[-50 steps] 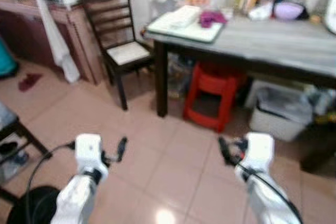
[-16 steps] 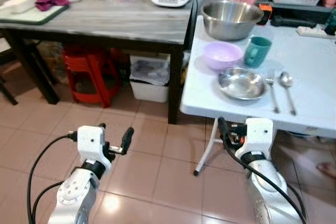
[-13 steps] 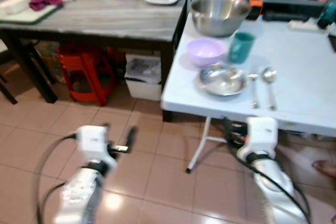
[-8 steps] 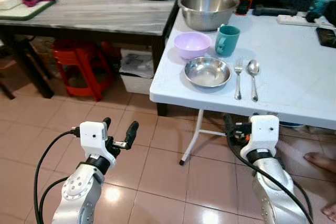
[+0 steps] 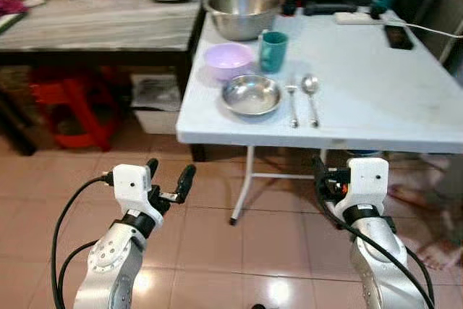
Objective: Setting the table
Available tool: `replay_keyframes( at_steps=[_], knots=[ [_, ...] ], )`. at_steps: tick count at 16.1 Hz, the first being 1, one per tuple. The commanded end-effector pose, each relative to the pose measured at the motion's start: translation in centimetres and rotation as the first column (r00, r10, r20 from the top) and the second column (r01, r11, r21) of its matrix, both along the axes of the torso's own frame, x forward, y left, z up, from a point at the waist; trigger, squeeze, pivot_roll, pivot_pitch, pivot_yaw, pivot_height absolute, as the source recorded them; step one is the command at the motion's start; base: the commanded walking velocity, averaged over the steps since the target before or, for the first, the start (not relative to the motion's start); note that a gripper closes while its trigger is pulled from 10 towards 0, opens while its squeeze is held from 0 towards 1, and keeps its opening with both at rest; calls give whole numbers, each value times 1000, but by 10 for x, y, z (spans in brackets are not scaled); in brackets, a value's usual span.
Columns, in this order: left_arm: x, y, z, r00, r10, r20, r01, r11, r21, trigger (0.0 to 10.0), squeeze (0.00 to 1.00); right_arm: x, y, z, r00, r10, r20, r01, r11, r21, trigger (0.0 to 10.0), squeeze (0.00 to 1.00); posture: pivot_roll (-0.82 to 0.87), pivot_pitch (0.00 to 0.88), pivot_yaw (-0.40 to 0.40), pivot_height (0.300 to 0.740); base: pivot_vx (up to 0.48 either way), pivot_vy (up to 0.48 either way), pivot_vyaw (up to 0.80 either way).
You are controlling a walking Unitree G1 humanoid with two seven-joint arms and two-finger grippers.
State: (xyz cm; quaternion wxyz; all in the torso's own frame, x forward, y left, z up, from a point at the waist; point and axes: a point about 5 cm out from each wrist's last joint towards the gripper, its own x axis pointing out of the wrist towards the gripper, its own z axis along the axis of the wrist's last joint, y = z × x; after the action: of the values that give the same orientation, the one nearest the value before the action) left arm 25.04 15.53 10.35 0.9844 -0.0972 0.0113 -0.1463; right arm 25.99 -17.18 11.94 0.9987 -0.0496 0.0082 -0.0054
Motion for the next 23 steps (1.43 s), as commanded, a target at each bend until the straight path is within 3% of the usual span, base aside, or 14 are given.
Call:
replay_keyframes(
  at_steps=[1,23],
  knots=[
    [0,1,2,1000,-3,12,4,1000,-4,10000,0,1,2,10,999,12,41,-12,1000,3,10000,0,-124,80,31,740,322,0,0],
    [1,-1,2,1000,-7,6,7,1000,-7,10000,0,-2,17,17,994,87,64,-86,996,-18,10000,0,-128,90,30,740,299,0,0]
  ],
)
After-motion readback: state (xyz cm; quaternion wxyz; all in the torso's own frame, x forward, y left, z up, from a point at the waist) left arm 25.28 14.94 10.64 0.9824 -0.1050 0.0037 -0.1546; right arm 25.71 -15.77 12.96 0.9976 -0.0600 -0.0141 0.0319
